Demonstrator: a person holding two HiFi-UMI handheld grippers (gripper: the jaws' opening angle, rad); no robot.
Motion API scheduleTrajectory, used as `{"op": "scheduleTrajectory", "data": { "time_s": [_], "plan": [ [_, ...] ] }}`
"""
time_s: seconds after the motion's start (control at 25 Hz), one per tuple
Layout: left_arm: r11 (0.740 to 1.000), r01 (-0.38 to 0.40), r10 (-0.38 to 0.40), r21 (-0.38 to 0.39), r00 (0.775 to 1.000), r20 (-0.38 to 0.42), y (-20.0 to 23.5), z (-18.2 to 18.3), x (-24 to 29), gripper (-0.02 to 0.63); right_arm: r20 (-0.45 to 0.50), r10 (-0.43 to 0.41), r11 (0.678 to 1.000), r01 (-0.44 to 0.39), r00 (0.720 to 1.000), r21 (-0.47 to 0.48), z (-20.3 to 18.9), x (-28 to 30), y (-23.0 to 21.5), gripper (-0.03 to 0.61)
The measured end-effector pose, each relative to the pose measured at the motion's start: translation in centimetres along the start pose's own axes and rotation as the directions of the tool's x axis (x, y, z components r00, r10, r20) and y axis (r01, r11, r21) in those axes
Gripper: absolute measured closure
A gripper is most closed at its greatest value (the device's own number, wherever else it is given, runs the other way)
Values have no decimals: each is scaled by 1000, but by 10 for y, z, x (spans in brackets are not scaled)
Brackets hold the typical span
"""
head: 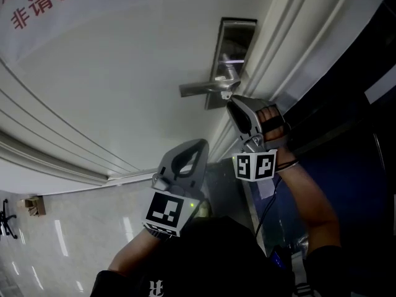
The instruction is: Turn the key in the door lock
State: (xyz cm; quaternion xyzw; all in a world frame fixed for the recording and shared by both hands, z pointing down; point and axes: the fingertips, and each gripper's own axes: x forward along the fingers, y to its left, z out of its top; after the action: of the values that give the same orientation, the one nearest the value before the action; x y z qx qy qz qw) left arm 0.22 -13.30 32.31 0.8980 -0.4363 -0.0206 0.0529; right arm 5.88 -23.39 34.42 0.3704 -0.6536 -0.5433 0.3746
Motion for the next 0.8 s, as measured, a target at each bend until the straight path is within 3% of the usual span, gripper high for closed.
{"op": "scheduleTrajectory", "data": {
  "time_s": [0.16,0.36,0.6,0.8],
  "plan": [
    [1000,-5,5,-20,1000,-4,2,0,0,606,-18,-25,978,21,1000,-209,-2,7,4,495],
    [1000,-7,7,-28,1000,-5,3,0,0,606,-27,-36,938,24,999,-346,-2,22,7,495],
    [1000,-11,11,-30,1000,-3,6,-1,0,606,-29,-77,910,59,997,-411,-2,32,4,511],
    [999,-12,12,-34,1000,-3,6,-1,1,606,-69,-65,927,35,995,-374,-2,34,3,531]
  ]
}}
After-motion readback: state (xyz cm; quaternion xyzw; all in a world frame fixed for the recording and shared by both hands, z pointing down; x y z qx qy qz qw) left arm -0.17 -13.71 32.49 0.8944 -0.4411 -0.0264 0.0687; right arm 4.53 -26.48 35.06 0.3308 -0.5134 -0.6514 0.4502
